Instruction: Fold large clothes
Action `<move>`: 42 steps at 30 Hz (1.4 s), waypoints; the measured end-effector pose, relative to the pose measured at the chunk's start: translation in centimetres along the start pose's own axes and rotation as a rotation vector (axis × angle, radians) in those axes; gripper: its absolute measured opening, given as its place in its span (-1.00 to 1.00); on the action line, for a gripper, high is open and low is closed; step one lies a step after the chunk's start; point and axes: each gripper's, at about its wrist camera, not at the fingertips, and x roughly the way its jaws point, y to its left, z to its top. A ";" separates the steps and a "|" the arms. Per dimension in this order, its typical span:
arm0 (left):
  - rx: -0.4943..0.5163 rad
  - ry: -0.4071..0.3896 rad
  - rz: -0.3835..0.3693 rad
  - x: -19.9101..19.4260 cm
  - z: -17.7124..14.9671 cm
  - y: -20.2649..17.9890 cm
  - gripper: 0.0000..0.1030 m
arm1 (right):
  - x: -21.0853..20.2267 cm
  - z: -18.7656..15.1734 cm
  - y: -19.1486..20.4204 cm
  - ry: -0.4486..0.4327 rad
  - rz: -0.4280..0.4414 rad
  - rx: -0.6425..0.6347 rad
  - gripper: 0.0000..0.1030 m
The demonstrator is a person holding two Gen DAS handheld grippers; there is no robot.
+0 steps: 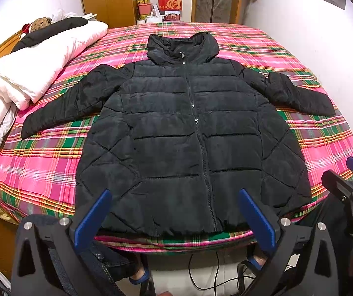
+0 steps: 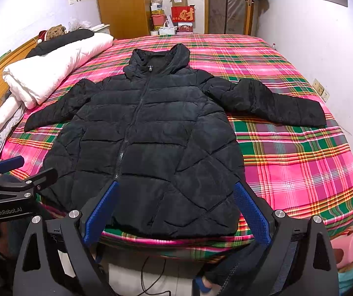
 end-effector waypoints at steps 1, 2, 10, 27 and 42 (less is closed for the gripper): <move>0.000 0.001 0.000 0.0 0.0 0.0 1.00 | 0.0 0.0 0.0 0.001 0.000 0.000 0.82; 0.000 0.002 0.001 0.0 0.2 -0.1 1.00 | 0.0 0.0 0.0 0.000 0.000 0.001 0.82; 0.002 0.003 0.005 0.1 0.2 0.0 1.00 | 0.3 -0.2 0.4 0.005 -0.002 -0.003 0.82; -0.034 0.028 -0.002 2.6 2.0 1.9 1.00 | 2.6 1.7 1.0 0.016 0.030 -0.020 0.82; -0.219 -0.027 0.042 6.9 9.6 12.9 1.00 | 8.8 8.6 5.5 -0.001 0.066 -0.173 0.83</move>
